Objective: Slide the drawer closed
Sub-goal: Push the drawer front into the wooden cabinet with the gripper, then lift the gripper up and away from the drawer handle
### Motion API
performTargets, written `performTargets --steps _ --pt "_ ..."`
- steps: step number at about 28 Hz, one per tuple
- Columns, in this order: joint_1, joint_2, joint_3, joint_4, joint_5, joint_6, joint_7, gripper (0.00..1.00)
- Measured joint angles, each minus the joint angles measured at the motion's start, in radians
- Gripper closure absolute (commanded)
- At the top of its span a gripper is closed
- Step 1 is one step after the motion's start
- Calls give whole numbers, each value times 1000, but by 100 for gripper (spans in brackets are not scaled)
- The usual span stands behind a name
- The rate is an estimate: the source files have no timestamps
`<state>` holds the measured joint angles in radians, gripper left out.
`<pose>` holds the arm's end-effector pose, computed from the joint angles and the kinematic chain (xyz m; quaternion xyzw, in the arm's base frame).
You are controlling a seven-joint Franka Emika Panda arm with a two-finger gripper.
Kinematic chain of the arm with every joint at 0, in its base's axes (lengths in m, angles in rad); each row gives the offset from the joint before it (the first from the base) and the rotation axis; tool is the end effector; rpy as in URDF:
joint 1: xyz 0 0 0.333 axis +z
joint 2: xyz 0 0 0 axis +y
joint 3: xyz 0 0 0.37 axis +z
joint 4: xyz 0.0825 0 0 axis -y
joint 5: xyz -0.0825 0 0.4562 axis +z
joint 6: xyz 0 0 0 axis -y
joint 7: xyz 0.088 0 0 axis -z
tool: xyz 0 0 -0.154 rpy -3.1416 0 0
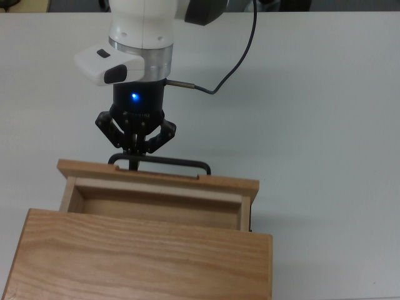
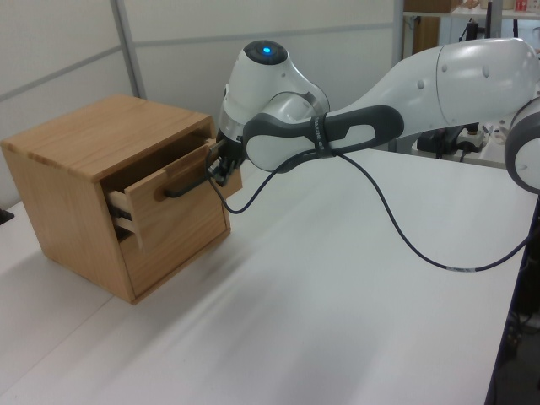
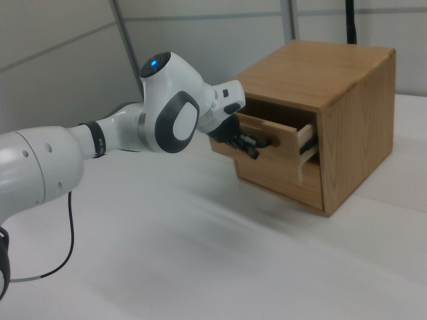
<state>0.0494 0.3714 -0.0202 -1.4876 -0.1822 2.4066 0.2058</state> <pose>0.8272 0.0197 0.5123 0.9591 -0.0346 0.2767 0.0482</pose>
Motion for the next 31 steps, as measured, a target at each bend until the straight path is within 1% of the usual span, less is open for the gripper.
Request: performTargets --steps 6,14,23,31 --pt "-10 19 0 2 -12 102 0 100" --pt "-18 50 0 2 -47 231 0 100" --pt "-26 83 0 2 -69 353 0 100" --pt "-30 94 0 2 -83 387 0 100"
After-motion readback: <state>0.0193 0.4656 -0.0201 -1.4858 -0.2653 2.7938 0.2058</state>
